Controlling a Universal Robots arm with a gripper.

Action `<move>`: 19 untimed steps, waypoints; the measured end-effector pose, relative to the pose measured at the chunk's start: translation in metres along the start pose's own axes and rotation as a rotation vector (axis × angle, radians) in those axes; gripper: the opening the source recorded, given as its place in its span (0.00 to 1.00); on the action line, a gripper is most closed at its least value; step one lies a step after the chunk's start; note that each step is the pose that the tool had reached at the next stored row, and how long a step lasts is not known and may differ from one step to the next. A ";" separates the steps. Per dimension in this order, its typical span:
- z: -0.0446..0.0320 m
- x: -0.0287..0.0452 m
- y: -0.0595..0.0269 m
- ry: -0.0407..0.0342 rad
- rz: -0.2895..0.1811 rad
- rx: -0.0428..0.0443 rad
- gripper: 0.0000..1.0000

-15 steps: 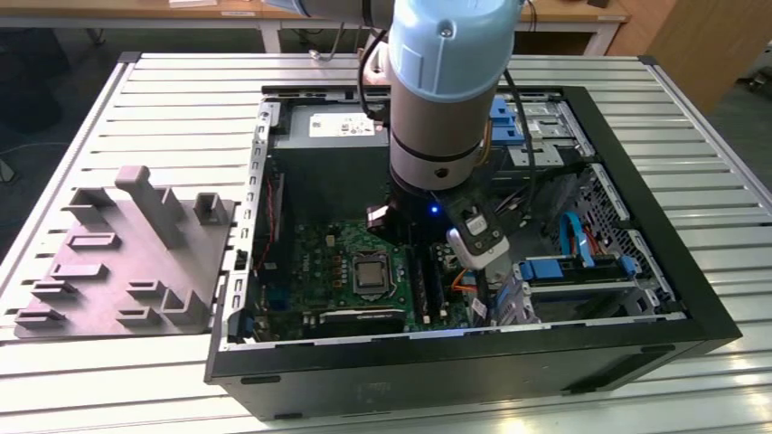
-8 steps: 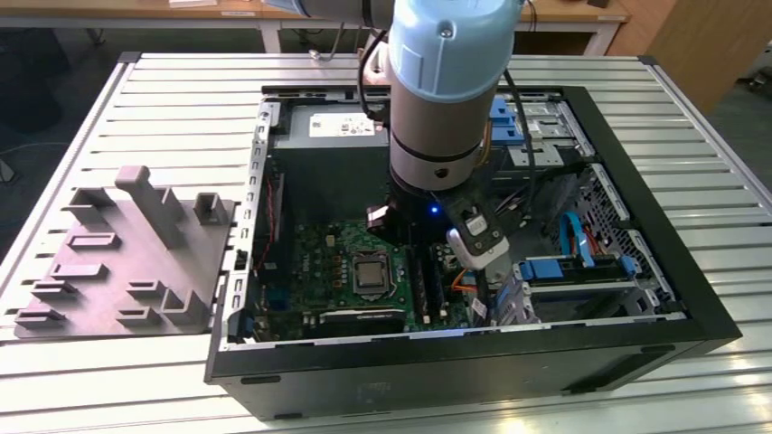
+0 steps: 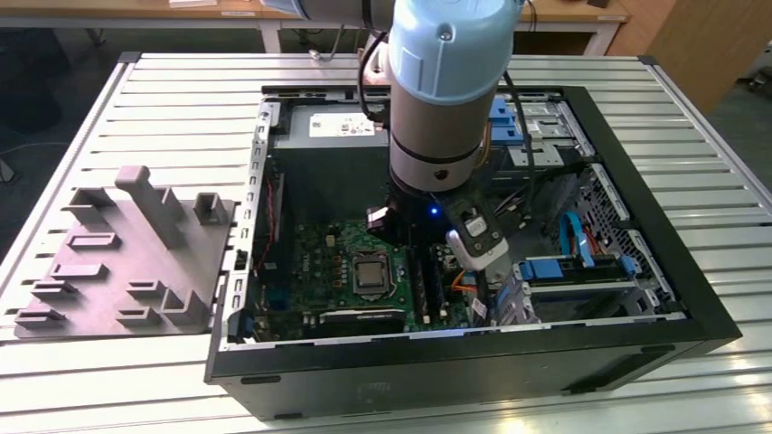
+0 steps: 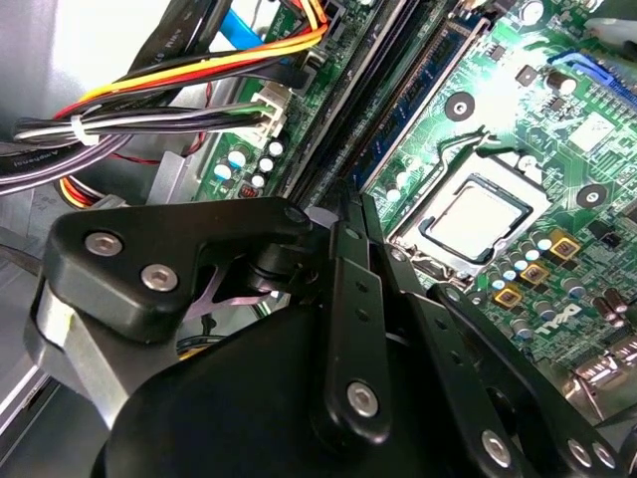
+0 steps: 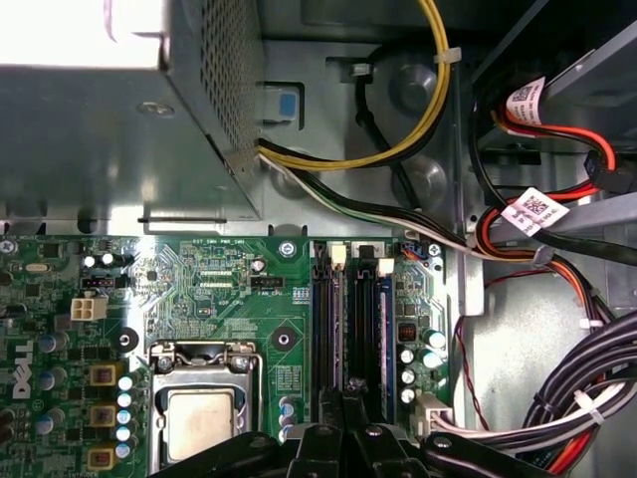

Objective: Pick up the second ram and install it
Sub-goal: 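Insert the second ram into the second slot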

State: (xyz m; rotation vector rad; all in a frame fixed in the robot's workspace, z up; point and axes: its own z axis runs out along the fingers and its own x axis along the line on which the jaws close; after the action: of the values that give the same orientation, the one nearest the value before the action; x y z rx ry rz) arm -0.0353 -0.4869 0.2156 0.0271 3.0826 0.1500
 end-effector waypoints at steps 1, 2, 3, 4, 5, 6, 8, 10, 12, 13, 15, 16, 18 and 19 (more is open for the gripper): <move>0.0002 0.0000 0.0000 0.0001 0.000 0.0002 0.12; 0.0002 0.0000 0.0000 0.0001 0.000 0.0002 0.12; 0.0002 0.0000 0.0000 0.0001 0.000 0.0003 0.12; 0.0002 0.0000 -0.0001 0.0001 0.000 0.0003 0.12; 0.0002 0.0000 0.0000 0.0001 0.000 0.0003 0.12; 0.0003 0.0000 0.0000 0.0001 0.000 0.0003 0.12; 0.0011 0.0001 -0.0001 0.0001 0.000 0.0002 0.12; 0.0023 0.0002 -0.0004 0.0004 0.000 0.0010 0.12; 0.0025 0.0002 -0.0004 0.0003 0.000 0.0008 0.12; 0.0027 0.0002 -0.0003 0.0003 0.000 0.0005 0.12; 0.0031 0.0002 -0.0004 0.0001 0.000 0.0002 0.12; 0.0035 0.0002 -0.0004 0.0002 0.000 0.0003 0.12; 0.0036 0.0002 -0.0004 0.0003 0.000 0.0004 0.12; 0.0038 0.0003 -0.0004 0.0002 0.000 0.0002 0.12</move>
State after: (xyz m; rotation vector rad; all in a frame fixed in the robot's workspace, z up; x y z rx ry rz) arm -0.0354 -0.4869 0.2118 0.0272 3.0828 0.1498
